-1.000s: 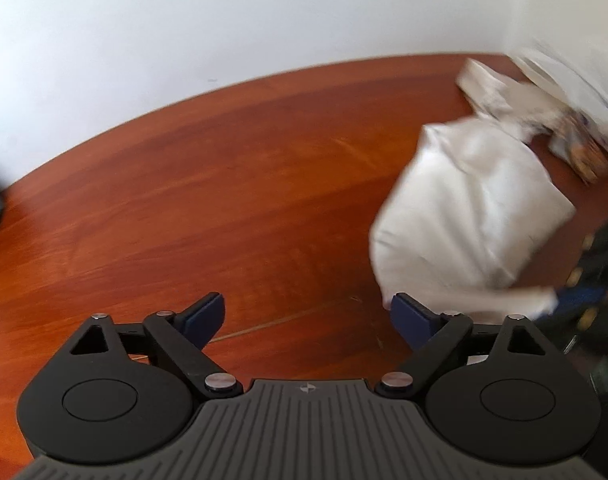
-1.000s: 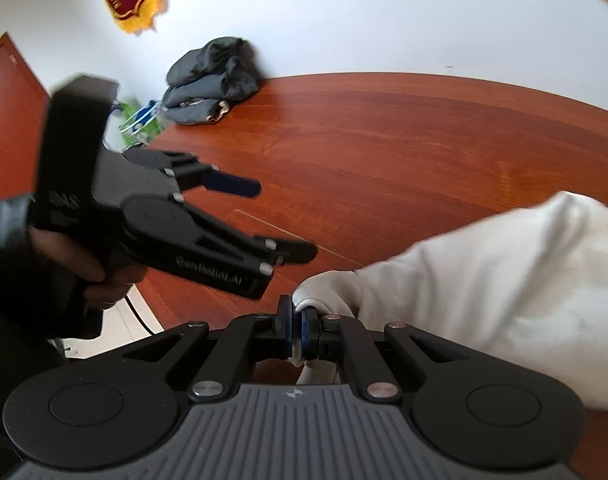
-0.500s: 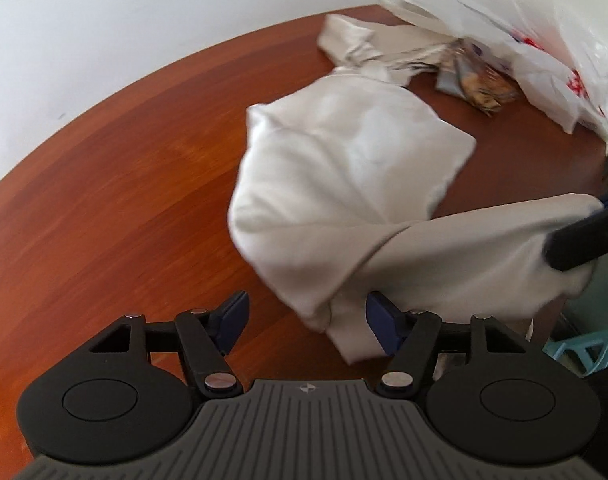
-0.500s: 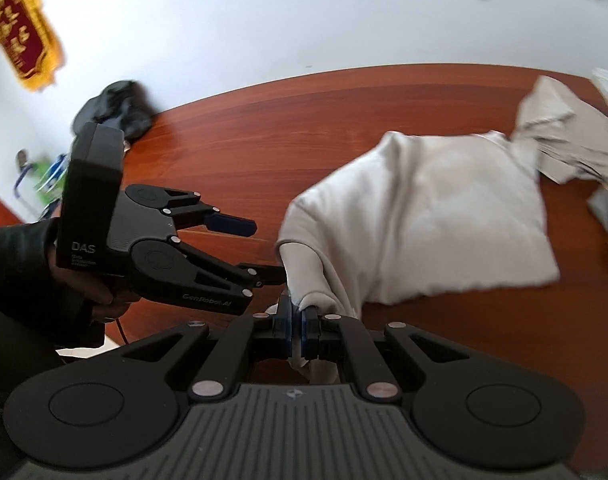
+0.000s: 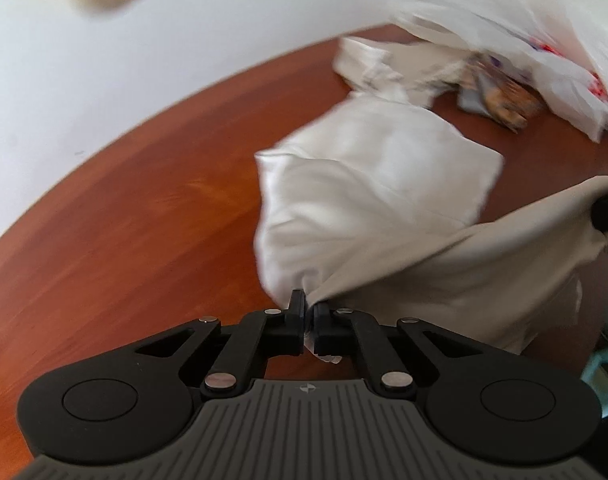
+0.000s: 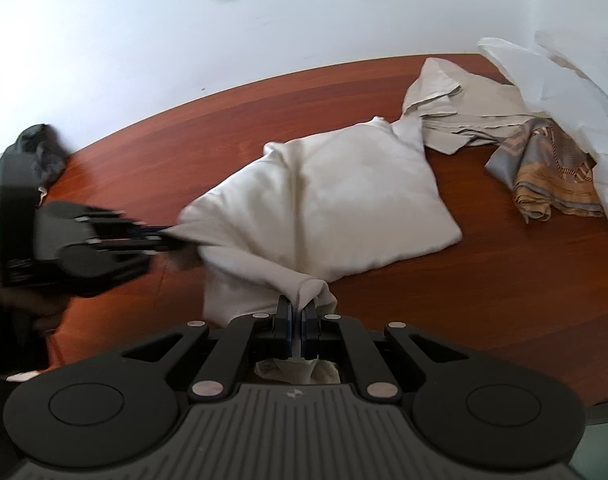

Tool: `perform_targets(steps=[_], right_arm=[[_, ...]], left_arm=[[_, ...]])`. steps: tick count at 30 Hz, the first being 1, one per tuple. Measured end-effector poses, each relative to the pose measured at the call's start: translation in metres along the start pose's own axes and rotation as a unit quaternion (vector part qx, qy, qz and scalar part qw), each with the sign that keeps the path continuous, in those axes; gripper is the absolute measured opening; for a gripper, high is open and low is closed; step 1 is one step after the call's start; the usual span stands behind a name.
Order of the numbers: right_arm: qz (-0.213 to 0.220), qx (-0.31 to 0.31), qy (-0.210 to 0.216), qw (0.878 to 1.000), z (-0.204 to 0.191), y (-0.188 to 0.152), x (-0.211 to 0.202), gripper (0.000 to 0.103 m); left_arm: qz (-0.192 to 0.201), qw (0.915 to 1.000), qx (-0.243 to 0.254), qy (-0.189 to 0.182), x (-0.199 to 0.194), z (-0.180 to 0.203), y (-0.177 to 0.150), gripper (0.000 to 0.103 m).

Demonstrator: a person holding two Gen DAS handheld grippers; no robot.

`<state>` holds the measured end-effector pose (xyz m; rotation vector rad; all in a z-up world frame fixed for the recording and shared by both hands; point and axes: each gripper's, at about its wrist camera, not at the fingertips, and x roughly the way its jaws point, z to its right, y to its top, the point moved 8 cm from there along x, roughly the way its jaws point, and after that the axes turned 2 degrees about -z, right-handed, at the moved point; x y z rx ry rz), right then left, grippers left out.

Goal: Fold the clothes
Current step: 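Grasp the cream shirt with the left gripper while the right gripper grasps it too, then lift the shirt with both grippers and shake it open in the air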

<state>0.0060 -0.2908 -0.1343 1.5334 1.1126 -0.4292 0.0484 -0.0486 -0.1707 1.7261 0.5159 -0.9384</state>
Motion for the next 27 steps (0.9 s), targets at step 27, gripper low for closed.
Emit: perform_targets(steps=[27], right_arm=[[-0.002, -0.229, 0.169, 0.959, -0.19, 0.126, 0.031, 0.004]], left_arm=[[-0.009, 0.9463, -0.228, 0.229, -0.256, -0.238, -0.096, 0.004]])
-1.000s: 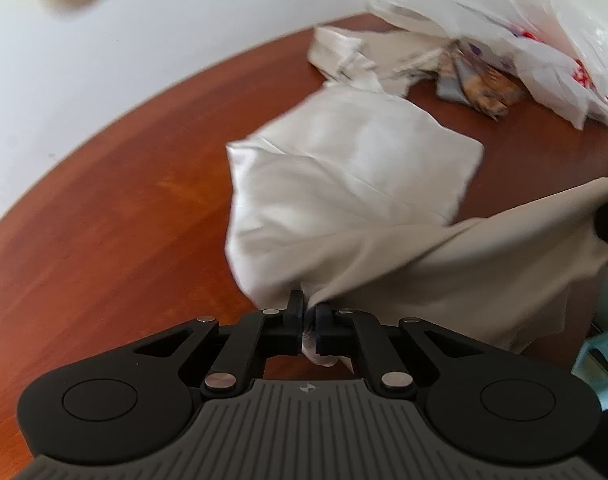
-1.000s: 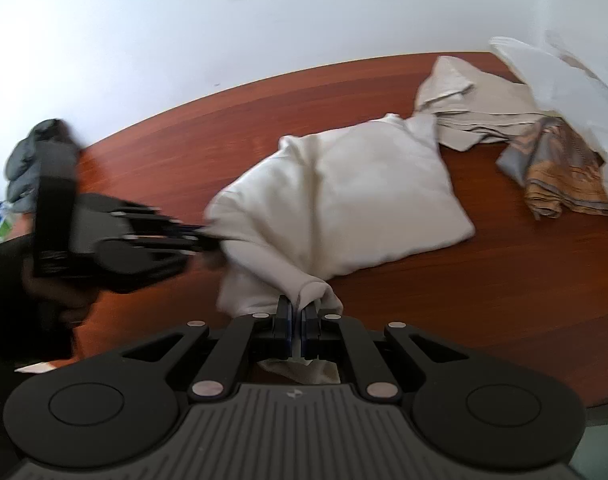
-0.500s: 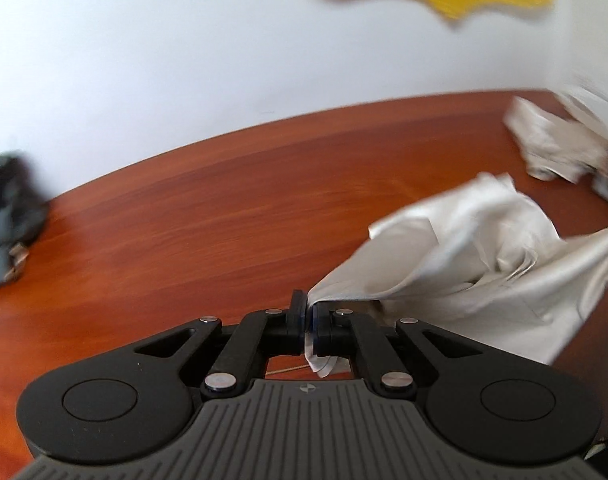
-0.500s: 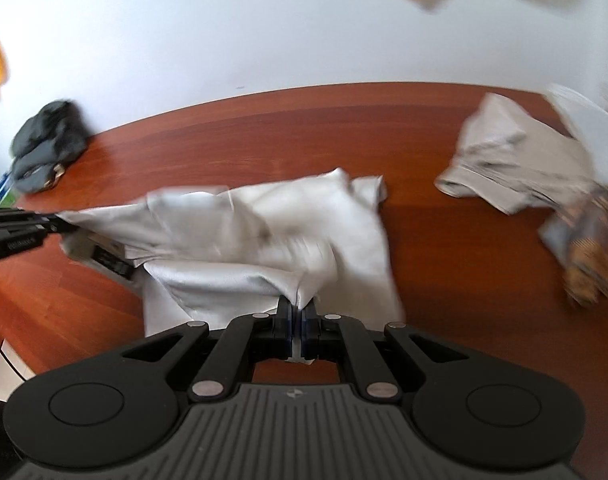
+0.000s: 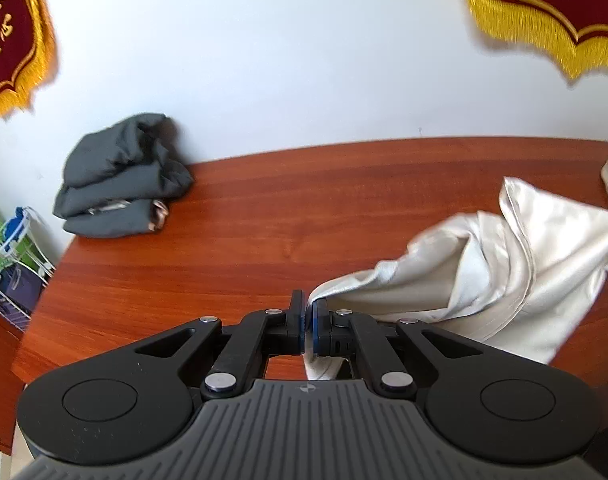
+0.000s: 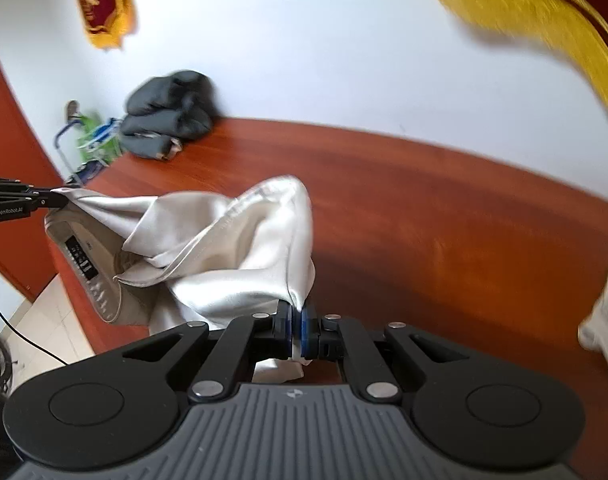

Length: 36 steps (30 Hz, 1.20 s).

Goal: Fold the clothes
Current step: 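Lift the shirt with both grippers and shake it open in the air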

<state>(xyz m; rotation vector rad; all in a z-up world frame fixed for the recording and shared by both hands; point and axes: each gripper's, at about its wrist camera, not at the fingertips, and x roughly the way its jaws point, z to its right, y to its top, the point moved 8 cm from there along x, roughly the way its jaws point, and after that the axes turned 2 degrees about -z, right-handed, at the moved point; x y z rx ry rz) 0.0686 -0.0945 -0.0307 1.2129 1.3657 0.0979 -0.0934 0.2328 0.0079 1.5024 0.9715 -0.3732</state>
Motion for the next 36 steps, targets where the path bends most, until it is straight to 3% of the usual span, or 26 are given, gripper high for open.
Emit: perform_targets(steps=[8, 15, 18, 21, 28, 32, 36], right_arm=[[0.057, -0.022, -0.024, 0.998, -0.025, 0.093, -0.057, 0.004], [0.117, -0.056, -0.083, 0.988, -0.051, 0.171, -0.131, 0.004], [0.139, -0.055, -0.109, 0.983, -0.068, 0.193, -0.158, 0.004], [0.141, -0.053, -0.127, 0.98, -0.084, 0.195, -0.171, 0.004], [0.132, -0.009, -0.14, 0.981, -0.124, 0.158, -0.187, 0.004], [0.159, -0.01, -0.164, 0.974, -0.151, 0.159, -0.212, 0.004], [0.203, -0.063, -0.187, 0.959, -0.188, 0.189, -0.264, 0.004]], left_arm=[[0.025, 0.9978, 0.026, -0.056, -0.055, -0.056, 0.059, 0.004], [0.067, 0.9871, 0.074, -0.125, -0.111, -0.101, 0.132, 0.004], [0.086, 0.9831, 0.089, -0.136, -0.122, -0.115, 0.142, 0.004], [0.097, 0.9791, 0.105, -0.144, -0.131, -0.124, 0.143, 0.004], [0.116, 0.9709, 0.104, -0.181, -0.164, -0.157, 0.131, 0.004], [0.149, 0.9631, 0.114, -0.193, -0.197, -0.185, 0.148, 0.004], [0.207, 0.9497, 0.148, -0.182, -0.244, -0.21, 0.188, 0.004]])
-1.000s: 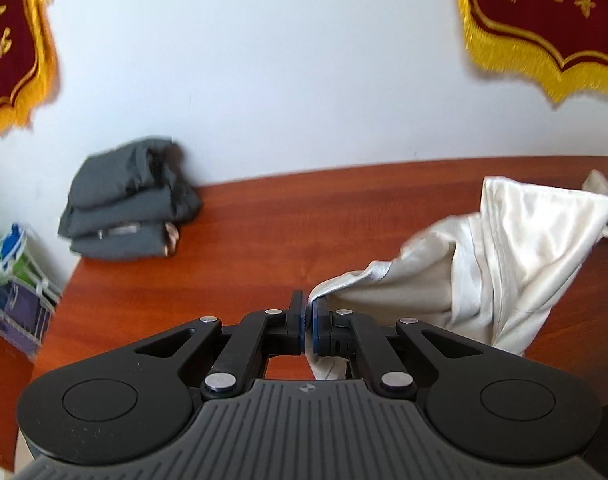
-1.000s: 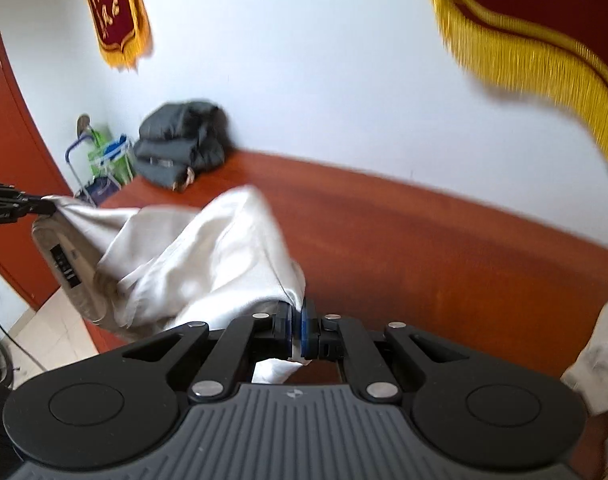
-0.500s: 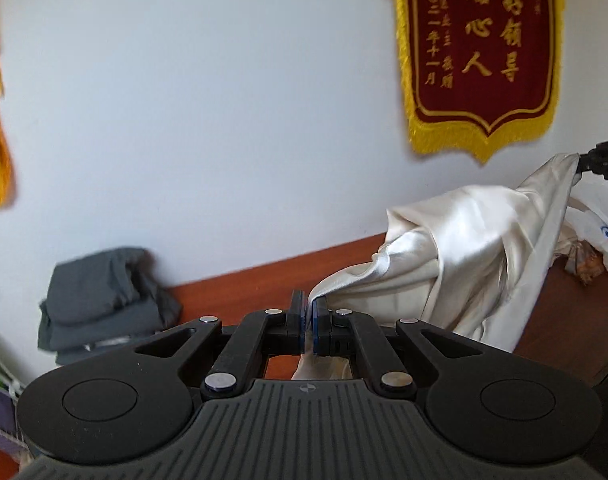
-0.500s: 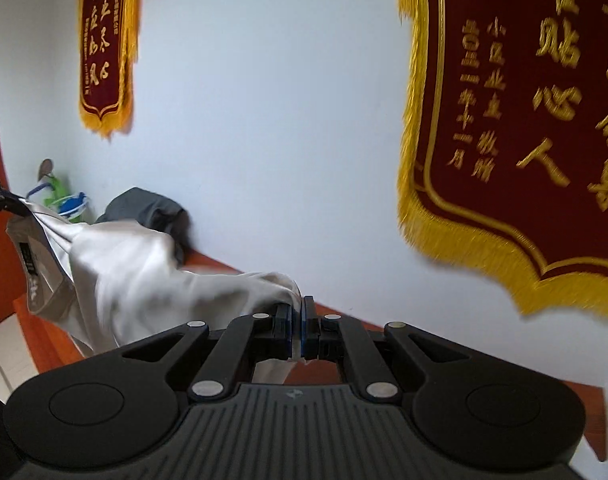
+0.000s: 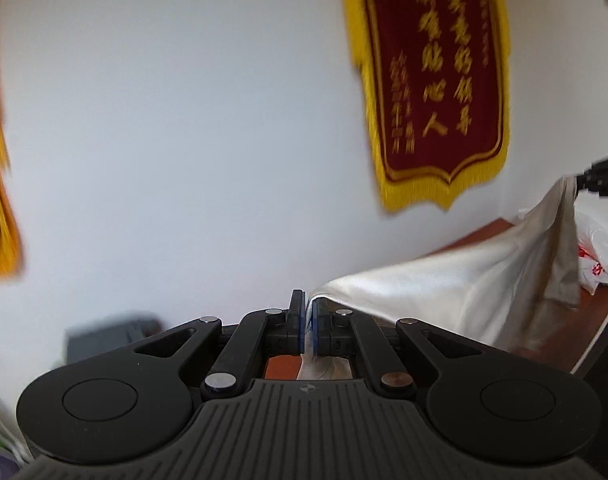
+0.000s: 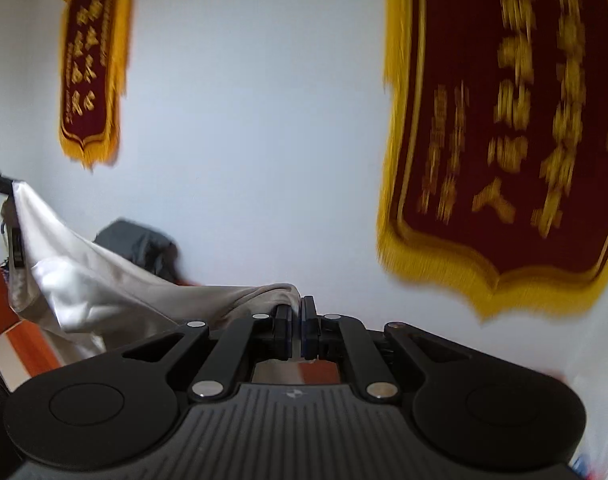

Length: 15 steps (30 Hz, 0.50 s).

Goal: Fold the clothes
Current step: 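Lift the shirt with both grippers and shake it open in the air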

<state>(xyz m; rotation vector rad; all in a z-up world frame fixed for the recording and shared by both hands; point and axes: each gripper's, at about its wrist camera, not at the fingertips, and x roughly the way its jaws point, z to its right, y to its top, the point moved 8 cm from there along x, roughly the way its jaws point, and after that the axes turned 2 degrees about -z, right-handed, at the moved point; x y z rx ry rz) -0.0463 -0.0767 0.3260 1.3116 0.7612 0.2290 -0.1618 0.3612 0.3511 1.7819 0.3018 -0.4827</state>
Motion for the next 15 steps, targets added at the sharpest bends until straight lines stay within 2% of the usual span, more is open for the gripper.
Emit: perform_targets(steps=[3, 5, 7, 10, 12, 13, 15], right_arm=[[0.025, -0.035, 0.008, 0.999, 0.0, 0.035, -0.003, 0.004], [0.014, -0.052, 0.018, 0.998, 0.008, 0.044, 0.018, 0.004], [-0.014, -0.052, 0.03, 0.998, 0.018, 0.037, 0.054, 0.004], [-0.08, -0.04, 0.047, 0.995, 0.036, -0.005, 0.129, 0.004], [-0.12, -0.029, 0.051, 0.991, 0.044, -0.043, 0.177, 0.004], [-0.144, -0.02, 0.053, 0.988, 0.047, -0.069, 0.207, 0.004], [-0.191, -0.014, 0.048, 0.98, 0.049, -0.129, 0.269, 0.004]], left_arm=[[0.009, 0.9999, 0.006, -0.013, 0.007, -0.015, 0.019, 0.004], [-0.01, 0.9996, 0.013, -0.022, 0.033, -0.019, 0.013, 0.004], [-0.038, 0.9986, 0.018, -0.033, 0.068, -0.02, -0.004, 0.004], [-0.098, 0.9935, 0.0, -0.059, 0.144, -0.013, -0.064, 0.004], [-0.142, 0.9879, -0.011, -0.06, 0.208, -0.005, -0.121, 0.004], [-0.154, 0.9863, -0.013, -0.058, 0.226, -0.002, -0.139, 0.004], [-0.194, 0.9798, -0.022, -0.041, 0.284, 0.005, -0.198, 0.004]])
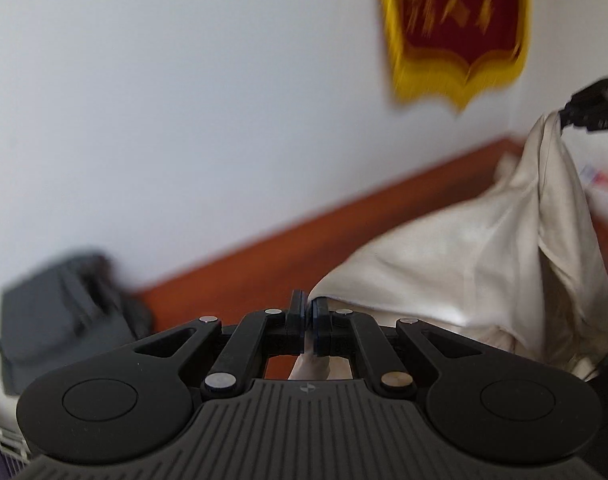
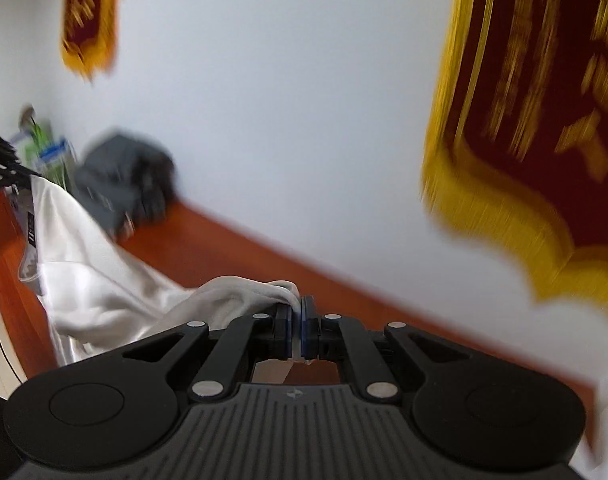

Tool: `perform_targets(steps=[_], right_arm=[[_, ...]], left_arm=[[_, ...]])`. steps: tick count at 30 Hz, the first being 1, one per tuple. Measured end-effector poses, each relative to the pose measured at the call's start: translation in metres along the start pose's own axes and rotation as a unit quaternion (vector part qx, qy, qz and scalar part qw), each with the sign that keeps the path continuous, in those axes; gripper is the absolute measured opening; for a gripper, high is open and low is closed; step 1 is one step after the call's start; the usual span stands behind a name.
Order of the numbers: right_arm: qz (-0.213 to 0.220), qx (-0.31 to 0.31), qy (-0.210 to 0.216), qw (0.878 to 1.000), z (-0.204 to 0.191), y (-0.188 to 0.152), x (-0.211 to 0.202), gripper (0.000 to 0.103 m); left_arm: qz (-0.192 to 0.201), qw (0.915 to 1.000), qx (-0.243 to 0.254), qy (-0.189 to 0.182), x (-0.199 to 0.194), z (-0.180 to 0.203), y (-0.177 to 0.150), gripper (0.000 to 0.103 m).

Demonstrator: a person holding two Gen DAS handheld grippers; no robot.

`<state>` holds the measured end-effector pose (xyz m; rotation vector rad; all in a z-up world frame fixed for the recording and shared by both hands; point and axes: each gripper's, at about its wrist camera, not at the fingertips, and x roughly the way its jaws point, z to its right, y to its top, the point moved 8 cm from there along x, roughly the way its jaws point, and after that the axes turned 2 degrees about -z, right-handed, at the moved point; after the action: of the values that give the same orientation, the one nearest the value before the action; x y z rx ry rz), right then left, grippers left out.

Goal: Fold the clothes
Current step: 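Lift the shirt with both grippers and shake it open in the air, then lower the shirt onto the table and open both grippers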

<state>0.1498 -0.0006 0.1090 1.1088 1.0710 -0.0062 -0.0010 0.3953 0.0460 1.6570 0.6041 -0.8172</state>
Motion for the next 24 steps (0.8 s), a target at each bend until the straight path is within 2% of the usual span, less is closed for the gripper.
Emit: perform_targets(steps=[4, 7, 12, 18, 24], right_arm=[[-0.072, 0.006, -0.014, 0.997, -0.003, -0.057, 0.124, 0.004], [-0.089, 0.008, -0.025, 0.996, -0.003, -0.073, 0.176, 0.004], [-0.092, 0.013, -0.048, 0.995, 0.015, -0.066, 0.229, 0.004], [-0.089, 0.01, -0.063, 0.994, 0.041, -0.05, 0.28, 0.005], [-0.088, -0.023, -0.056, 0.994, 0.03, -0.041, 0.317, 0.007]], left_arm=[[-0.041, 0.9987, -0.02, 0.022, 0.095, 0.002, -0.037, 0.004], [-0.053, 0.9969, -0.041, 0.041, 0.142, -0.005, -0.05, 0.004], [-0.074, 0.9907, -0.09, 0.07, 0.201, -0.036, -0.041, 0.004], [-0.081, 0.9849, -0.122, 0.092, 0.228, -0.065, -0.026, 0.004], [-0.097, 0.9781, -0.144, 0.115, 0.232, -0.086, -0.031, 0.004]])
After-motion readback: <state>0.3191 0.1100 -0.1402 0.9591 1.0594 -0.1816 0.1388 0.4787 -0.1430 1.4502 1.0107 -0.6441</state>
